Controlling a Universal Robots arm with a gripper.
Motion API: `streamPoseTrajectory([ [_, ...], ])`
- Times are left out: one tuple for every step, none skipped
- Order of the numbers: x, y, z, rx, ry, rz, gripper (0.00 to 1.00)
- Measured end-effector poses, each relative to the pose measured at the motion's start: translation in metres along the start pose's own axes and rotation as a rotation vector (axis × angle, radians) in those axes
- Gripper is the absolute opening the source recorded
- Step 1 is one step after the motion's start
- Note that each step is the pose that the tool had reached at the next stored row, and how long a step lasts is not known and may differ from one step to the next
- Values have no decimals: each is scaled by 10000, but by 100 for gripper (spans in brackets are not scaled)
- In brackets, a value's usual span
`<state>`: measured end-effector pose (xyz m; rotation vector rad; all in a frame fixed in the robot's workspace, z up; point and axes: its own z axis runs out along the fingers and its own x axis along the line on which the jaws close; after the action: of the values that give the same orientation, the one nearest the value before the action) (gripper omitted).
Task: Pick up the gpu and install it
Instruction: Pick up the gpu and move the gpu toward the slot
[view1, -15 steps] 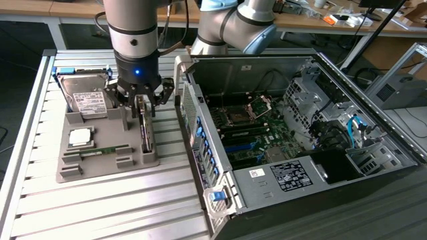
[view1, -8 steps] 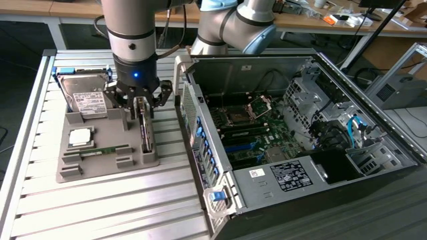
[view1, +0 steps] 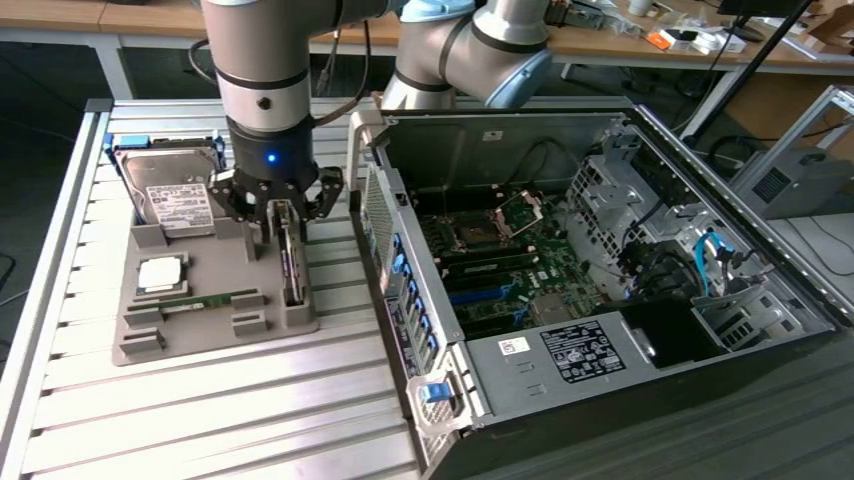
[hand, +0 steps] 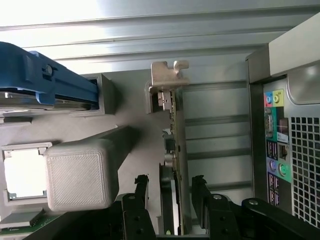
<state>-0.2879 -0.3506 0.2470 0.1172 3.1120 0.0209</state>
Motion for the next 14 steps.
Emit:
streamPoseTrajectory([
  [1, 0, 9, 0, 0, 0, 48],
  [1, 0, 17, 0, 0, 0, 48],
  [2, 0, 23, 0, 0, 0, 48],
  [2, -1, 23, 2, 3, 1, 48],
  [2, -1, 23, 2, 3, 0, 48],
  [2, -1, 23, 2, 3, 0, 48],
  [2, 0, 24, 1, 1, 1, 48],
  [2, 0, 24, 1, 0, 0, 48],
  [2, 0, 24, 0, 0, 1, 48],
  [2, 0, 24, 0, 0, 1, 47],
  [2, 0, 24, 0, 1, 1, 40],
  [2, 0, 24, 0, 0, 0, 40],
  [2, 0, 24, 1, 1, -1, 28],
  [2, 0, 24, 1, 1, 0, 27],
])
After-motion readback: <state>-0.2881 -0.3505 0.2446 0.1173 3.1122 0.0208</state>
